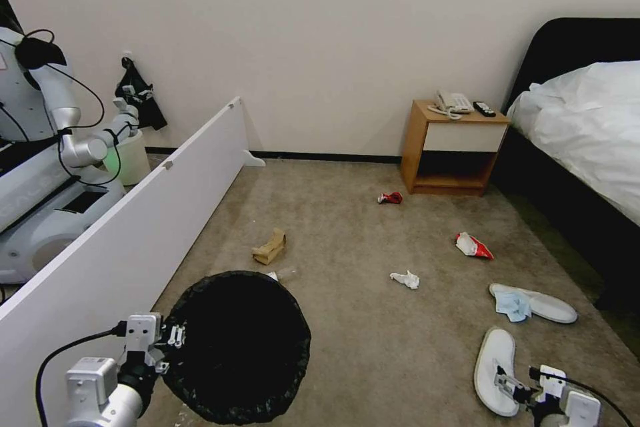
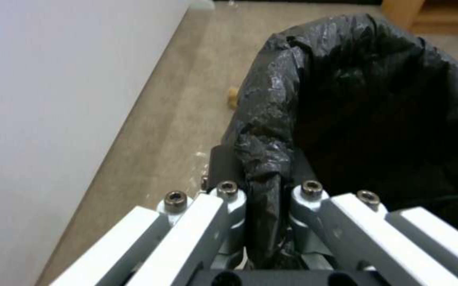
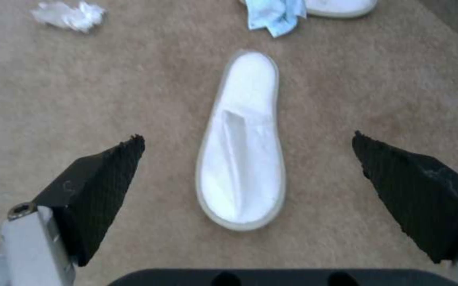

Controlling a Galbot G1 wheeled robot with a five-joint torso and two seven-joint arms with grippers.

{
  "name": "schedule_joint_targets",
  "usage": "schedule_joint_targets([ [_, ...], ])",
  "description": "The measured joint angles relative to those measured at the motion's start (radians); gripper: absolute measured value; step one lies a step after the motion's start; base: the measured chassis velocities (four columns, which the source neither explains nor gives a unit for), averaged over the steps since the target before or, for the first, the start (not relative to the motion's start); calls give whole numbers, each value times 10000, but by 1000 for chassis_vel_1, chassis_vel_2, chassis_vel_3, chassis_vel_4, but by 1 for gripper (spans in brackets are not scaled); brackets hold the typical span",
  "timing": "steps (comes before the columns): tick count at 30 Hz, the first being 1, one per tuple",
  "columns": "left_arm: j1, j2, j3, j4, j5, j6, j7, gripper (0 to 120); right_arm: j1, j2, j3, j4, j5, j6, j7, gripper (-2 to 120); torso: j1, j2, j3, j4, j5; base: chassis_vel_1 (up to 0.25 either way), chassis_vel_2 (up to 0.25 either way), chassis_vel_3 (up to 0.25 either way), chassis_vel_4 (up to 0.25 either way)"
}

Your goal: Pick up the trash bin, then pick up the garbage from the floor and place it into the trash bin.

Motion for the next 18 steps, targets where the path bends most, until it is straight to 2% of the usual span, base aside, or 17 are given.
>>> schedule_joint_targets([
  [2,168,101,-204,44,-63,-68,60,4,51,-63,2,-141,24,2,-16,100,0,0,0,3,1,0,0,0,0],
  [5,112,153,-268,61,-87,-78,56,4,149,-62,2,-242,39,6,-27,100,0,0,-1,2,1,0,0,0,0],
  [12,-301,-44,-196,192,-90,13,3,4,426,26,-144,-653,-84,133,-110,100,0,0,0,-1,-1,0,0,0,0],
  [18,-252,-105,-360,305,-91,-23,27,4,669,77,-384,-975,-200,213,-139,100,0,0,0,3,0,0,0,0,0],
])
